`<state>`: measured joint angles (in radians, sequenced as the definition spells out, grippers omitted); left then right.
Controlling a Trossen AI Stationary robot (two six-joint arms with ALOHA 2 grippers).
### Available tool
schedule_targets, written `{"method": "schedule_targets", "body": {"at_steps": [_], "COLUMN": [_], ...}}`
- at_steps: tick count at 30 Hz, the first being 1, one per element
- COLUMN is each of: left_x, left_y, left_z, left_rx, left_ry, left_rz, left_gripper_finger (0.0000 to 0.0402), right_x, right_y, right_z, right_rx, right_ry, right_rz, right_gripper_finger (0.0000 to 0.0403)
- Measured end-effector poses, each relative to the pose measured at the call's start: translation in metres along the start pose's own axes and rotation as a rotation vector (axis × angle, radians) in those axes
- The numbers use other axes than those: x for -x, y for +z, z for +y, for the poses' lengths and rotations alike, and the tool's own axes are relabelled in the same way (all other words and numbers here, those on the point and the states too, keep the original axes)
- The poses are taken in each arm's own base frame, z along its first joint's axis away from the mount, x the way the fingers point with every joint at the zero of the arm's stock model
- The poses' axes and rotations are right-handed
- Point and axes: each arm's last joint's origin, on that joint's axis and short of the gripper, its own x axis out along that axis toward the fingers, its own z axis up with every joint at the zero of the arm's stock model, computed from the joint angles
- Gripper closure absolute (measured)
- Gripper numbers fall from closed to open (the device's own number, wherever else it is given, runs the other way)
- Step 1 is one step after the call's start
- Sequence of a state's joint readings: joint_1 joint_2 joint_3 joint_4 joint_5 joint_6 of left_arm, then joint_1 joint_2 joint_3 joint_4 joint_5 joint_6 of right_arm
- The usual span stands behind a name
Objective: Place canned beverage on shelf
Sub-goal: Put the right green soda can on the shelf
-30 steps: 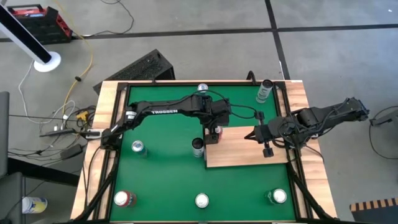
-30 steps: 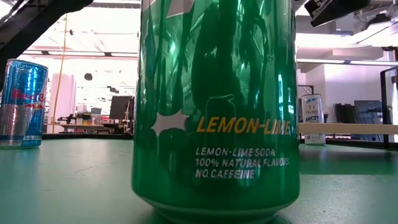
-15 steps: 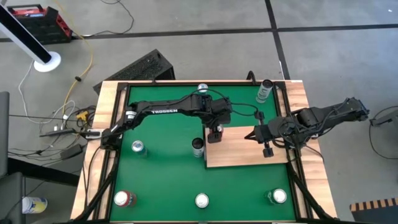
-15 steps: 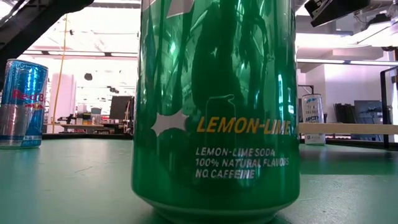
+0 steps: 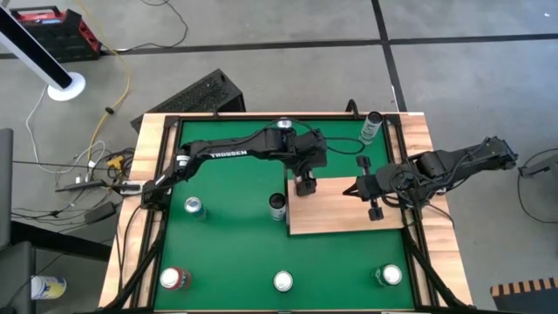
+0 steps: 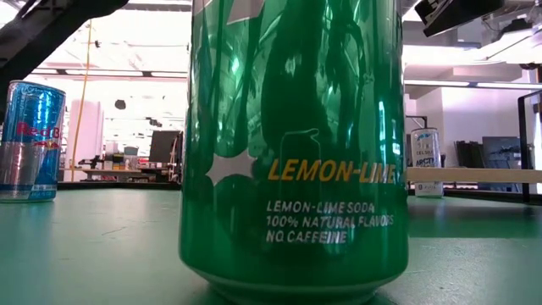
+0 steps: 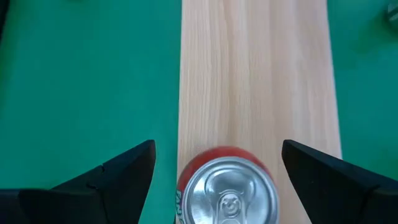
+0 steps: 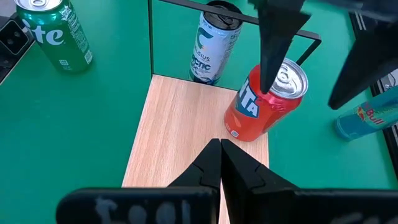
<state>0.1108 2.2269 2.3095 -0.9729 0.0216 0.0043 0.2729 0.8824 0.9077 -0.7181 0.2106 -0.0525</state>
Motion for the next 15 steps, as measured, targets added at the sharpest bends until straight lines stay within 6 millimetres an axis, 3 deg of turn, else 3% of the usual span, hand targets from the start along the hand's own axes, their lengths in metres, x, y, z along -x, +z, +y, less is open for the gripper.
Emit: {"method": "schedule_targets", "body": {"at_steps": [8,15], "left_x": [0.04,0.069], "left_y": [0.016,0.008], "left_z": [0.0,0.002], "left_rx": [-0.044,-0.07], "left_ry": [0.033,0.127], "left_rz": [-0.127,-0.064], "left_gripper_finger": [0.0067,0.0067], "right_x": [0.0,0.0], "right_y": [0.0,0.0], "right_z": [0.0,0.0], "right_rx": [-0.003,-0.002], "right_ry": [0.001,0.0], "right_rz": [0.0,0.0], "right_gripper_finger": [0.0372,0.0372]}}
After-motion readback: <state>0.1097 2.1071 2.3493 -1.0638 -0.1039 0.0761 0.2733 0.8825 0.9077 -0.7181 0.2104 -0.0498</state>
